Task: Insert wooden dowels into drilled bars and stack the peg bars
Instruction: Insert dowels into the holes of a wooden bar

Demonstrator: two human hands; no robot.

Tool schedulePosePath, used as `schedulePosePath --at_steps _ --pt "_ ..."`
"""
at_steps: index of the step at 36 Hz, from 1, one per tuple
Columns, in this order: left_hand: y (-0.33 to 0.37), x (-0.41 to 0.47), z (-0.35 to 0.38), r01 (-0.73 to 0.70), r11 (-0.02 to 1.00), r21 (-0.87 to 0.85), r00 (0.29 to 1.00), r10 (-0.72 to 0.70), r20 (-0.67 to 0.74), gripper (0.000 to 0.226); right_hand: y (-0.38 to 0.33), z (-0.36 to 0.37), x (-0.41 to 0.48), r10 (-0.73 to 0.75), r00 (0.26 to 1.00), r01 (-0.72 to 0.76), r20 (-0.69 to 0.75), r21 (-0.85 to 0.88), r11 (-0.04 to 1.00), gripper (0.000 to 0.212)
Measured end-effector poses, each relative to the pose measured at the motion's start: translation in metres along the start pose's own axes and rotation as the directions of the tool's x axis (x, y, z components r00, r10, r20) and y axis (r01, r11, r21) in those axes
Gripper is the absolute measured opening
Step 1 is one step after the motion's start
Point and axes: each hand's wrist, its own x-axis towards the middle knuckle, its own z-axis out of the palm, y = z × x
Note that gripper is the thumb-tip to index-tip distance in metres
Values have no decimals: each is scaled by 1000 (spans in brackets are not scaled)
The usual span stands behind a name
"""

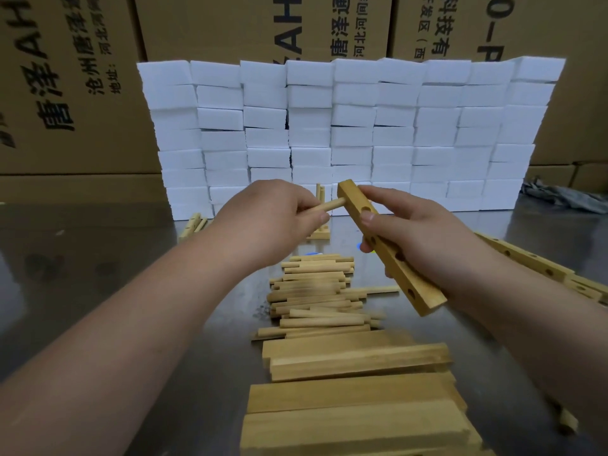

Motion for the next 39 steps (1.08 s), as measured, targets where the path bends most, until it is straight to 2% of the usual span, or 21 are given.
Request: schedulePosePath --at_steps 5,7,9,11,13,15,17,20,21,31,37,39 --pt "2 0 2 -31 968 250 996 52 -78 44 3 4 1 -32 997 24 -69 -111 994 19" --pt "5 -1 4 -3 972 234 1000 4 -3 44 4 4 3 18 992 -24 -128 -41 999 13" --pt "8 -1 4 79 996 32 992 -81 95 42 1 -1 4 99 979 -73 -178 147 986 9" --pt "9 -1 3 147 957 -252 989 -145 28 36 -2 -6 5 109 970 -62 -219 213 975 9" --pt "7 1 0 112 868 -483 971 -198 -131 28 -4 -7 5 98 974 -55 -206 203 978 9" --pt "8 2 -2 45 769 -637 957 -217 -194 21 -5 -4 4 96 987 -67 -126 221 973 9" --pt "11 1 -2 26 669 -743 954 -239 -183 14 -5 2 1 89 995 -74 -55 234 970 10" --pt "15 -1 -2 31 463 -886 960 -260 -102 7 -5 6 0 79 997 -72 -18 262 962 13" --pt "16 -2 -1 26 429 -903 962 -255 -94 8 -5 6 -1 85 996 -78 -12 285 955 13" --pt "15 -2 2 -47 377 -925 962 -233 -144 9 -7 5 0 98 995 -100 23 339 936 14" --pt "13 -2 3 -2 372 -928 971 -221 -91 10 -7 3 -2 92 996 -87 -1 311 947 13" --pt "10 -2 0 32 414 -910 974 -219 -65 9 -8 2 -2 87 996 -77 -20 291 954 11"
